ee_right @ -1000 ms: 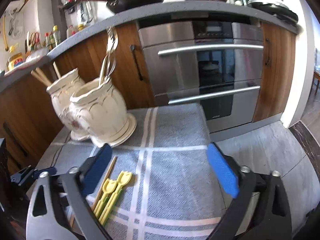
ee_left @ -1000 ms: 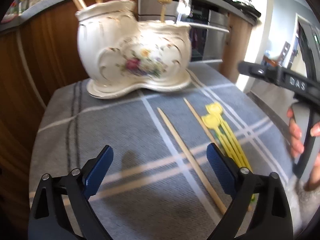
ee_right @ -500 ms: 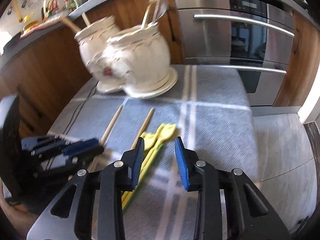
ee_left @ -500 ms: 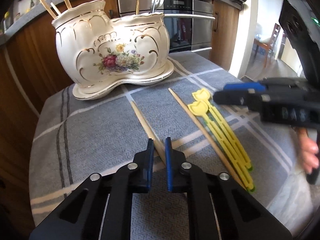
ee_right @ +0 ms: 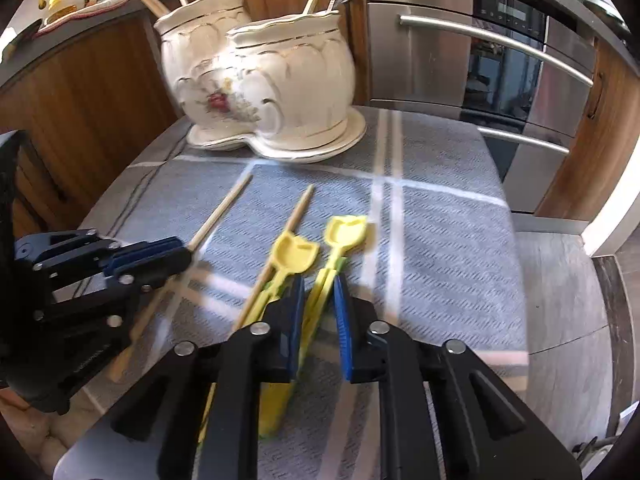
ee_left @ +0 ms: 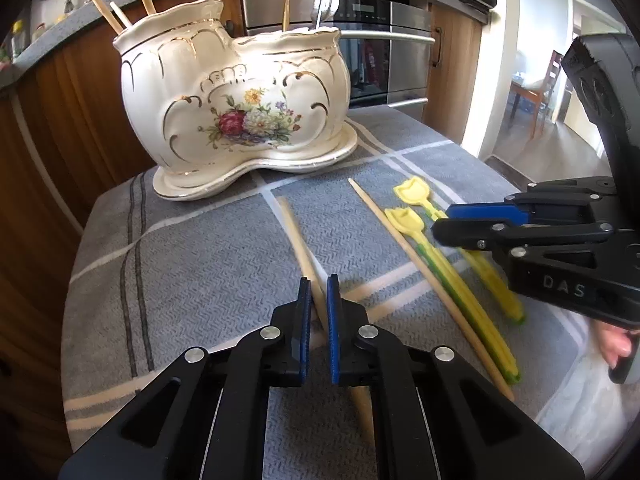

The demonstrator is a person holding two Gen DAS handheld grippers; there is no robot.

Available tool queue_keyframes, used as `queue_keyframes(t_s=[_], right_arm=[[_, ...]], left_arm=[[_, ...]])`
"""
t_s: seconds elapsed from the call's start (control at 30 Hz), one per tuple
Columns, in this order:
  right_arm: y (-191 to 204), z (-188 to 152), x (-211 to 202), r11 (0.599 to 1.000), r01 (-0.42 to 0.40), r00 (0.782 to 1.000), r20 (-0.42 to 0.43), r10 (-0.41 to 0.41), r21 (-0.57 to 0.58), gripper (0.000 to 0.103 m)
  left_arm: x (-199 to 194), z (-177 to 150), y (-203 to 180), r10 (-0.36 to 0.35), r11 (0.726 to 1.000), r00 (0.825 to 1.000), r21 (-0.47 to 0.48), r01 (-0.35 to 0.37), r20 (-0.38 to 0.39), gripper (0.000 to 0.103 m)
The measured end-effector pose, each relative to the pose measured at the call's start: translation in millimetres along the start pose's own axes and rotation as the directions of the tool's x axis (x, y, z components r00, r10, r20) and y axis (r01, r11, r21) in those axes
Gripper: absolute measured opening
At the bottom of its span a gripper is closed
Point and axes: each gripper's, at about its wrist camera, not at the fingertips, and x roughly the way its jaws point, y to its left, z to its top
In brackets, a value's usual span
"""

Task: Organize utensils
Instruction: 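Grasp a wooden chopstick with the left tool while the right tool grasps a yellow plastic spoon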

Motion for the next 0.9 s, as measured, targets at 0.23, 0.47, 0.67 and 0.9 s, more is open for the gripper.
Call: queue_keyframes(t_s=[0.23,0.47,0.67,0.9], right_arm=[[-4,6,4,0.998,0.060,0.998,0.003,-0.060,-0.022,0.011],[-5,8,5,0.996,0.072,0.997,-0.002,-0.073,-0.049,0.015],[-3,7,5,0.996,0.069,0.998,0.004,-0.069,-0.059,0.015],[-2,6,4,0.996,0.062,0.998,0.015,-0.061,-0.068,0.012]], left_arm=[[1,-1,-3,0.033,0.999,0.999,0.018,-0.033,-0.015,0.007],[2,-1,1,0.038,0.999,0.999,0.008,-0.038,-0.029,0.014],[3,0,17,0.049,0.998,0.998,-0.041,-0.051,-0.048,0.045],[0,0,8,0.017,1.000,0.999,0.005,-0.017,-0.042,0.018]])
